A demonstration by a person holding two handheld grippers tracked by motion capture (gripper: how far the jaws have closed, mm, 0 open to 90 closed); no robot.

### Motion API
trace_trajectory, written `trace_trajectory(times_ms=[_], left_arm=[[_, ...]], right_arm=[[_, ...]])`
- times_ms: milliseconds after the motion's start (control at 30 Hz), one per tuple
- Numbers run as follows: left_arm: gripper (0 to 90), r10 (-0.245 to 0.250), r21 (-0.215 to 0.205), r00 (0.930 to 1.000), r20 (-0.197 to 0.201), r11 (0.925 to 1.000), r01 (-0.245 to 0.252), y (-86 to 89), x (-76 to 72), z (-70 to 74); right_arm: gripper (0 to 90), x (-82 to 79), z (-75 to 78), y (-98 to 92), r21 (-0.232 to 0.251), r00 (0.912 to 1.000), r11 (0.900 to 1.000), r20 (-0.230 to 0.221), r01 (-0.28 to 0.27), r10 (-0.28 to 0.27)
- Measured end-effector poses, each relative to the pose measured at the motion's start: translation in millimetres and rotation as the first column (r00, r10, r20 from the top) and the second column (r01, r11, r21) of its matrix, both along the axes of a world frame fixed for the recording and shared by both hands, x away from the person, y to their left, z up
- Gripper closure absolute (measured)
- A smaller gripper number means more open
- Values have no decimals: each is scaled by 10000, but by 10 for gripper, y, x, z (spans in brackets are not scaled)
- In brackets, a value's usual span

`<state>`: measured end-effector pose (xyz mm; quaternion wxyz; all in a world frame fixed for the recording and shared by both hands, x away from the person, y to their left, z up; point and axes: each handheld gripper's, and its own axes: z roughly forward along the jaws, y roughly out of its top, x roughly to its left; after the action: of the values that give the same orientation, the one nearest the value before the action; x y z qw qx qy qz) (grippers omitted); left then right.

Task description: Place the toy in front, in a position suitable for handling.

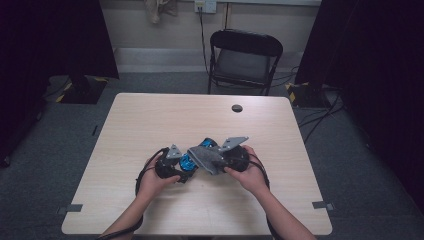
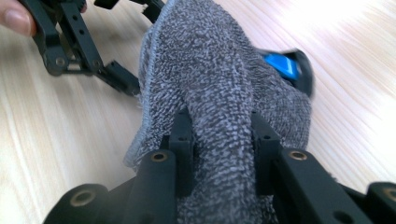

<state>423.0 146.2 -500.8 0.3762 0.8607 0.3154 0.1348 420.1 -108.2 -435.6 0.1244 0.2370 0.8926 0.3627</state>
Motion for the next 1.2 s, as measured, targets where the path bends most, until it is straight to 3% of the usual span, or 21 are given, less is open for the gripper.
trace_trajectory(times_ms=[100, 333, 433, 500, 700, 733, 833, 1000, 1200], left_arm=[[163, -13, 22, 10000, 34, 10000, 13, 4, -1, 2], [175, -41, 33, 9999, 107, 10000, 41, 5, -2, 4], [175, 0, -31, 10000, 98, 10000, 1, 2, -5, 2], [175, 6, -25, 9999, 107, 10000, -6, 2, -4, 2], [185, -50, -10, 10000, 86, 10000, 50, 6, -5, 4], [208, 33, -219, 10000, 46, 9998, -32, -3, -12, -3], [228, 53, -123, 9999, 92, 9999, -52, 9, -12, 4], [229, 20, -24, 9999, 143, 10000, -20, 13, -6, 8], [230, 23, -25, 9999, 132, 10000, -22, 10, -4, 10]], right_arm=[[689, 43, -18, 220, -31, 9997, 9997, -4, -259, 259], [676, 33, -107, 419, -128, 9990, 9990, -100, -433, 432], [610, 29, -145, 497, -93, 9990, 9991, -181, -402, 400], [566, 26, -168, 522, -66, 9995, 9996, -176, -279, 278], [602, 41, -186, 524, 320, 9997, 9992, -103, -232, 235], [658, 50, -197, 545, 255, 9998, 9995, -37, -208, 209], [686, 51, -239, 602, -108, 9994, 9994, 90, -335, 336], [699, 73, -258, 606, -81, 9997, 9997, -118, -218, 217], [702, 92, -218, 579, -459, 9999, 9988, -53, -150, 148]])
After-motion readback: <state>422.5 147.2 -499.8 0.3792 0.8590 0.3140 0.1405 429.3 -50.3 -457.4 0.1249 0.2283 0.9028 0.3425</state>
